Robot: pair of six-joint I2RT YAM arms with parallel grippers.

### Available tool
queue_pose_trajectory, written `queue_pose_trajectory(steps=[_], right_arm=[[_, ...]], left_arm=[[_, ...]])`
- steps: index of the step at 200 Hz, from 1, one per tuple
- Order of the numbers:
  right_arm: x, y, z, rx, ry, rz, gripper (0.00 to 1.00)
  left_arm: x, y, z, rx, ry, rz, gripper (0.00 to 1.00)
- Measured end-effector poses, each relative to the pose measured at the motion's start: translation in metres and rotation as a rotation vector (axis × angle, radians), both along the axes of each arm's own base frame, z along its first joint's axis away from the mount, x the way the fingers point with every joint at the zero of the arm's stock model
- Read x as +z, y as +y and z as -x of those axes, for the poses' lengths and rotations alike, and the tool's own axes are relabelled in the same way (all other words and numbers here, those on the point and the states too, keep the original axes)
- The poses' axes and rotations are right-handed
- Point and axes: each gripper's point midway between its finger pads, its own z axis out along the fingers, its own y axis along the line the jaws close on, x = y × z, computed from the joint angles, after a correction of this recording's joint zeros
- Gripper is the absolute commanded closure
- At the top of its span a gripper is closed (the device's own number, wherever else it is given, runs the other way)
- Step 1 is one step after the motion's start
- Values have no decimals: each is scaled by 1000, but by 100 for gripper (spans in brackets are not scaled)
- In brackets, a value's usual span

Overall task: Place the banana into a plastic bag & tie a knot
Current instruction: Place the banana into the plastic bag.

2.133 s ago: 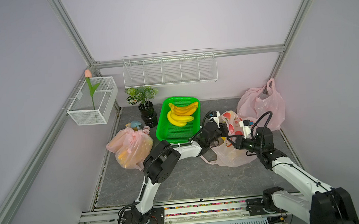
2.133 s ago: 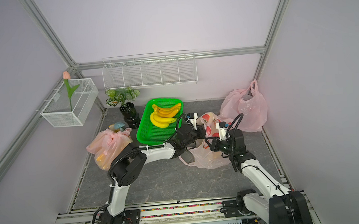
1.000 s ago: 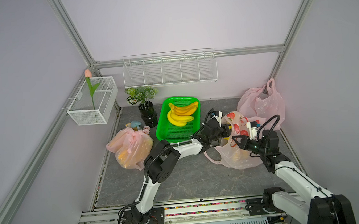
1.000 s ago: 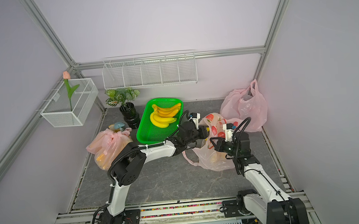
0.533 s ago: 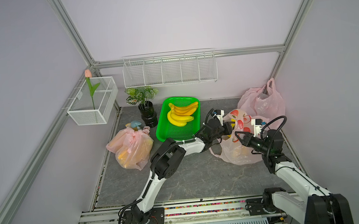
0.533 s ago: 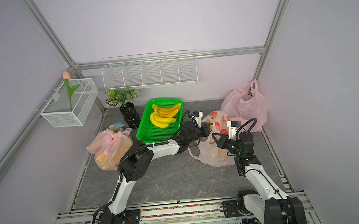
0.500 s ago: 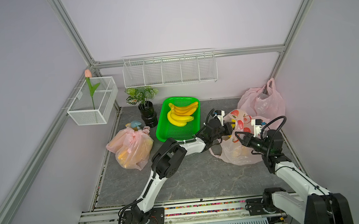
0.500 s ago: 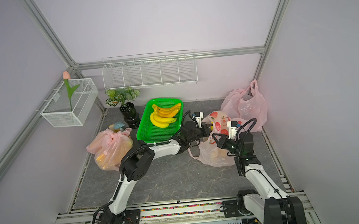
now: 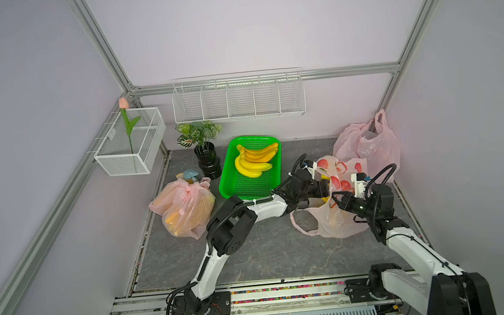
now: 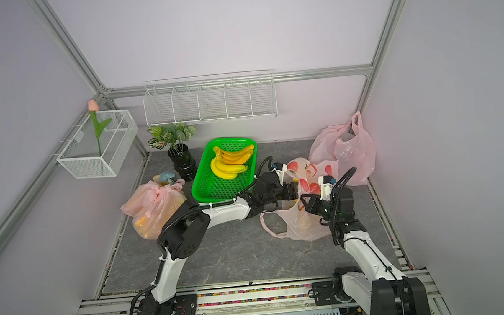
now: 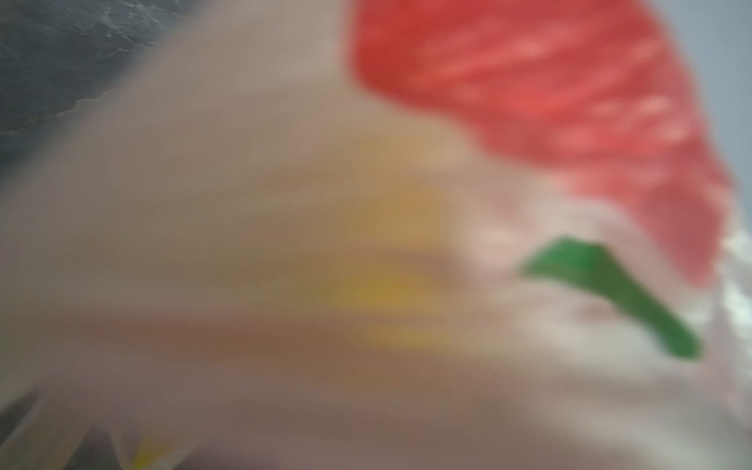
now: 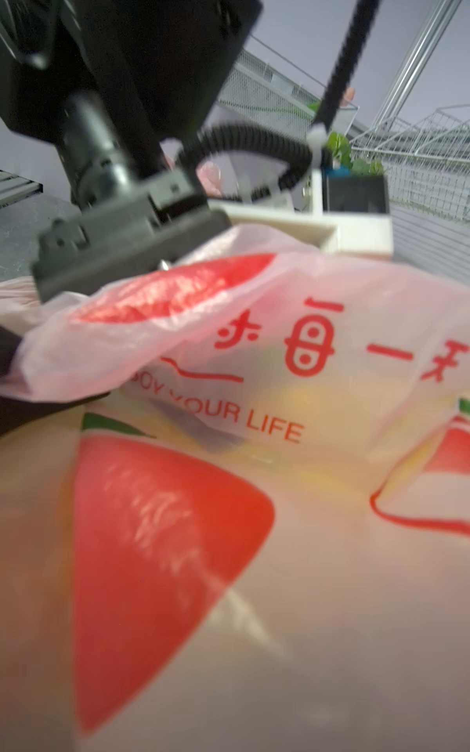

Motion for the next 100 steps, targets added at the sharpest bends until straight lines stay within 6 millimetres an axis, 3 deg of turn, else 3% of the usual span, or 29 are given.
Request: queue_pose_trajectory(steps=[50, 100], right_arm=[[-15, -13, 0, -62, 57, 69, 93], [-25, -21, 1, -98, 94, 101, 93]], left_arm=[[44, 9, 22, -39, -106, 17, 24], [40, 44, 35, -33, -163, -51, 31]])
